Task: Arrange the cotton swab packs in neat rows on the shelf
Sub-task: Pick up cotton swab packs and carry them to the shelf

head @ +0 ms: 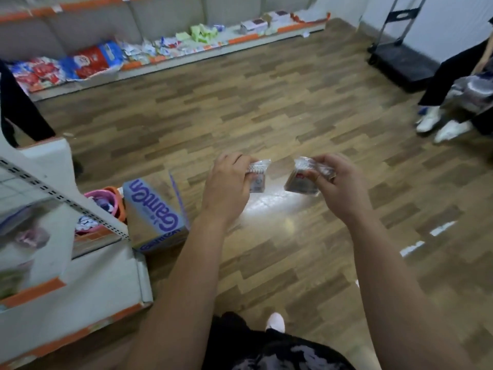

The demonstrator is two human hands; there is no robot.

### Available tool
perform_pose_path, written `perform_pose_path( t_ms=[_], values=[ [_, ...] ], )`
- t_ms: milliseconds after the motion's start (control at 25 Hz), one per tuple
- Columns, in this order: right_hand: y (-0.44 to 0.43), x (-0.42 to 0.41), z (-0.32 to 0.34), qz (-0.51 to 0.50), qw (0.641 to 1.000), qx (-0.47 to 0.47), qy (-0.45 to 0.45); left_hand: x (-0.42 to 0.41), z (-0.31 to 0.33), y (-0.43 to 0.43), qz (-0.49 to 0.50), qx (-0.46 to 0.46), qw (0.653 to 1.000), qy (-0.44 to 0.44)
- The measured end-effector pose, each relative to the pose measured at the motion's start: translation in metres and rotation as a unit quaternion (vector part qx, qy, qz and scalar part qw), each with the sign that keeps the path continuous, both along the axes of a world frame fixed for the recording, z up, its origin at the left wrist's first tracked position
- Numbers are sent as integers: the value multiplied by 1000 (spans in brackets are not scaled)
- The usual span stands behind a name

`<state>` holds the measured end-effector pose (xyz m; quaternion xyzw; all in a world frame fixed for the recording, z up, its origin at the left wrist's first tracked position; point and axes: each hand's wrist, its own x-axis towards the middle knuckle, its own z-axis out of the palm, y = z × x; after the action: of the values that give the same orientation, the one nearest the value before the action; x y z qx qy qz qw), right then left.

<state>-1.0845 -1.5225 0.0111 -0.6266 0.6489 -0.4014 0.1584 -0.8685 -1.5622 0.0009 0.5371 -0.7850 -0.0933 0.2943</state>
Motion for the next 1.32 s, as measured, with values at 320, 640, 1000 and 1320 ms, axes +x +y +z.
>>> perform_pose_path(
  t_ms=[320, 640, 1000, 1320],
  values=[
    [-187, 7, -20, 61, 998, -4, 6, 15, -27, -160, 60, 1, 998, -6],
    [-445, 63, 5, 100, 994, -44, 22, 71, 10, -408, 57, -36, 997, 31],
    [-671, 83, 3, 120, 992, -47, 1, 97, 7, -625, 65, -47, 997, 15],
    [-928, 81, 27, 157, 983, -97, -2, 90, 30, -869, 93, -55, 994, -6]
  ],
)
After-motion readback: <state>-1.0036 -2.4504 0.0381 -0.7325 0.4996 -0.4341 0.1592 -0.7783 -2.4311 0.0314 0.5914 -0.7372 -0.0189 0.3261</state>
